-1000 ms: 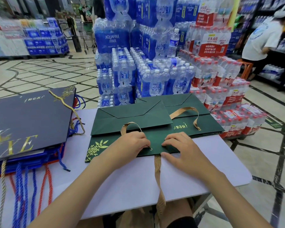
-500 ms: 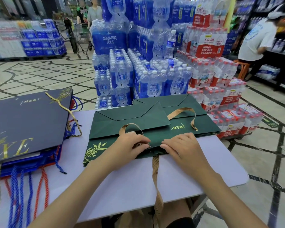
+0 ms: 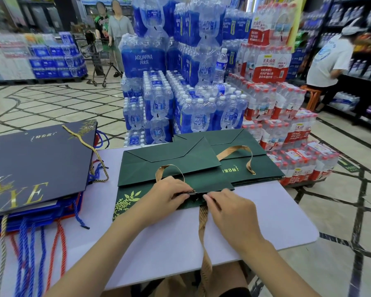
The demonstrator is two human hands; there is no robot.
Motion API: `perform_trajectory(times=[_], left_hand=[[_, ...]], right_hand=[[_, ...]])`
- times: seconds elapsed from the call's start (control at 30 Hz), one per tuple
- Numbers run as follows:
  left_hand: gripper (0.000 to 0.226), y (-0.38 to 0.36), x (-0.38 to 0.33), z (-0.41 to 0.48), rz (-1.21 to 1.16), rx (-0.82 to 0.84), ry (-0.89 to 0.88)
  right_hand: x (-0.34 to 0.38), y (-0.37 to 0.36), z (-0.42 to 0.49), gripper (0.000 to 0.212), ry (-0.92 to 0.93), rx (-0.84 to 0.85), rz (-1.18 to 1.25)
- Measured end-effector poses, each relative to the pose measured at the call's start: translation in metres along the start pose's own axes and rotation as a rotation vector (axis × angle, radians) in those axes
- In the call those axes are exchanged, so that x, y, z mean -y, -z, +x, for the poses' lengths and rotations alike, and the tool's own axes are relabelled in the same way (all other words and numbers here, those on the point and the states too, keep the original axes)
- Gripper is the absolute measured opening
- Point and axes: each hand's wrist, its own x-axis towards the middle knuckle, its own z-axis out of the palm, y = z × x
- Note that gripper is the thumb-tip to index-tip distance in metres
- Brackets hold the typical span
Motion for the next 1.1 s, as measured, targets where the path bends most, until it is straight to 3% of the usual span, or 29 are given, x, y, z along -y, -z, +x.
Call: perform_trajectory(times=[0.17,0.33,0.6,0.77,0.83,0.97,1.1], left_hand=[[0.027,-0.003,-0.001,-0.002,0.004,-0.013,0.001],[0.030,-0.003,-0.003,-0.003,-0.001,-0.016,0.059],[0.028,-0.002,-0.002,-0.005,0.009,-0.016,0.096],[0.031,0.000,-0.001,-0.005,0.119,0.015,0.060],[0.031,0.001,0.000,-0.005,0.119,0.021,0.079],[0.026,0.005,0.000,-0.004,0.050,0.043,0.126],[0.026,0.013,-0.003,-0.006,-0.008,0.084,0.154]], right_hand=[[0.018,-0.010,0.002,0.036,-0.240,0.265,-0.012],[0.031,-0.011,0.016,0.041,-0.390,0.361,0.063],[0.041,-0.012,0.017,0.030,-0.413,0.348,0.135],[0.030,-0.004,0.023,0.019,-0.337,0.470,0.116],[0.025,-0.001,0.025,0.016,-0.254,0.406,0.108],[0.016,-0.006,0.016,0.027,0.000,0.104,-0.102],[0.013,-0.005,0.010,0.027,0.068,-0.039,-0.156]])
